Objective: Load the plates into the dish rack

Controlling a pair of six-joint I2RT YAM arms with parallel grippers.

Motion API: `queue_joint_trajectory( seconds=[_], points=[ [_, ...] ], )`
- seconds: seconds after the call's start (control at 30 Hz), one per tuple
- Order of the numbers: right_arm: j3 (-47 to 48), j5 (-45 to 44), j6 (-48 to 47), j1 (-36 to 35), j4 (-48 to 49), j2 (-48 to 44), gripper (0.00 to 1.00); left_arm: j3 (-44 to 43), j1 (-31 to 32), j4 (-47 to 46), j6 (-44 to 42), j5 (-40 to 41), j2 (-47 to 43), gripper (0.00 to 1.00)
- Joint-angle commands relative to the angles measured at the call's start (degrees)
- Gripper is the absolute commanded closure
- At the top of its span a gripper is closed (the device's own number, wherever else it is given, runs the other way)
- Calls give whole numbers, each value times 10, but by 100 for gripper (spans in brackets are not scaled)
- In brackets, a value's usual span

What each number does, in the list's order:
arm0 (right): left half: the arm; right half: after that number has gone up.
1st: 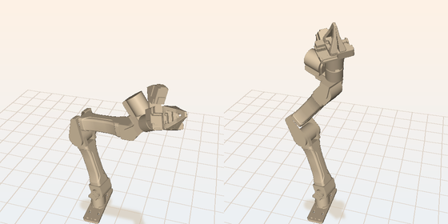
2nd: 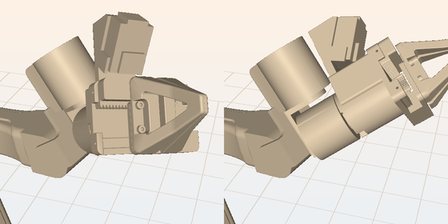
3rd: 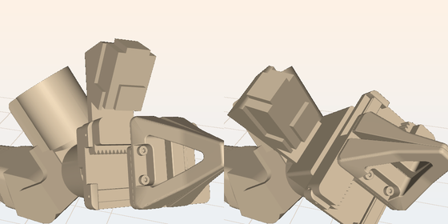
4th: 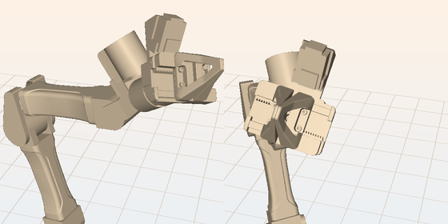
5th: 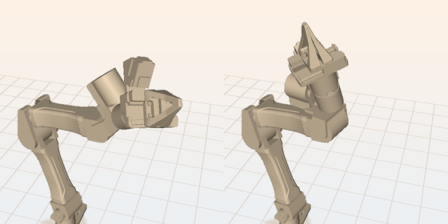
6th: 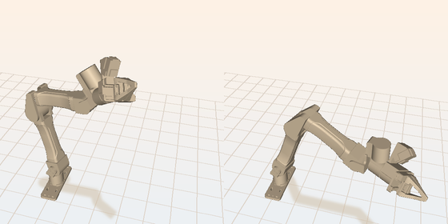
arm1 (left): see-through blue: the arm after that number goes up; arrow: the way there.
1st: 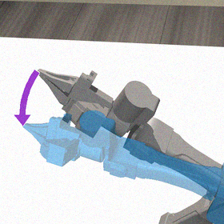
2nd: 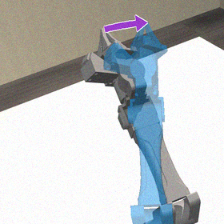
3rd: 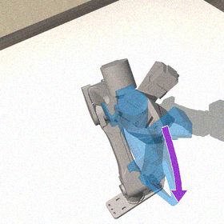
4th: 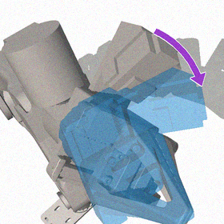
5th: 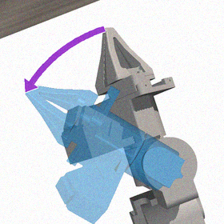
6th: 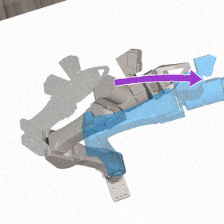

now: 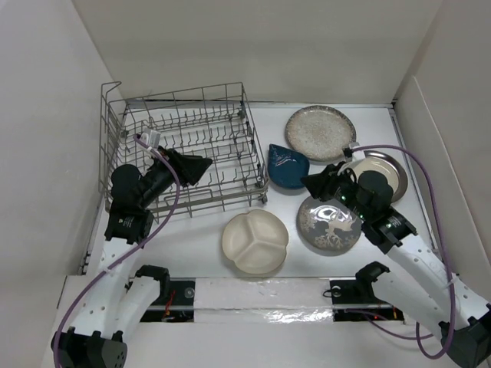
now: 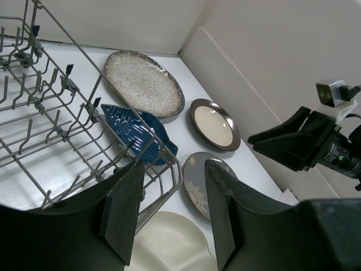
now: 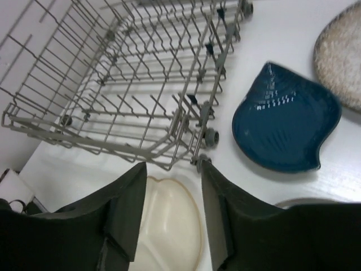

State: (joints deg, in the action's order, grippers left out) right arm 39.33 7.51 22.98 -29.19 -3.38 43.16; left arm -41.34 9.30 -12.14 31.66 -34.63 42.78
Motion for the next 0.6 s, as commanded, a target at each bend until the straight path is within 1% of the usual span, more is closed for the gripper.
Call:
queue_joint_trajectory(
  seconds=[0.0, 0.07, 0.1, 0.13, 0.2, 0.23, 0.3, 0.33, 0.37, 0.4, 0.47, 0.5, 0.57],
  points=[
    [-9, -3, 7, -9, -13, 2, 71, -10, 2, -23, -14, 1, -17, 56],
    [-10, -7, 9, -14, -21, 13, 92, -11, 2, -17, -20, 9, -18, 57],
    [-12, -8, 11, -19, -24, 18, 100, -12, 2, -14, -22, 11, -18, 59],
    [-13, -11, 11, -19, -29, 23, 100, -13, 2, -10, -28, 15, -19, 68],
    [-13, -19, 9, -25, -41, 34, 100, -14, 2, -6, -34, 25, -27, 77],
    [-18, -21, 10, -25, -43, 37, 100, -12, 2, -11, -34, 27, -31, 86],
    [-22, -27, 15, -31, -43, 49, 100, -5, 2, -23, -31, 23, -35, 91],
    [-28, -27, 17, -31, -42, 54, 100, -5, 2, -24, -30, 22, -35, 96],
    [-29, -25, 19, -38, -38, 62, 100, -5, 2, -24, -30, 17, -34, 97],
    [-32, -23, 24, -39, -37, 70, 95, -5, 2, -25, -30, 13, -32, 98],
    [-33, -25, 28, -53, -37, 97, 81, -5, 2, -31, -30, 2, -32, 100],
    [-34, -30, 32, -65, -37, 106, 61, -5, 2, -32, -30, -2, -33, 100],
    [-42, -43, 40, -76, -21, 129, 44, -7, 2, -36, -30, -7, -36, 100]
  ],
)
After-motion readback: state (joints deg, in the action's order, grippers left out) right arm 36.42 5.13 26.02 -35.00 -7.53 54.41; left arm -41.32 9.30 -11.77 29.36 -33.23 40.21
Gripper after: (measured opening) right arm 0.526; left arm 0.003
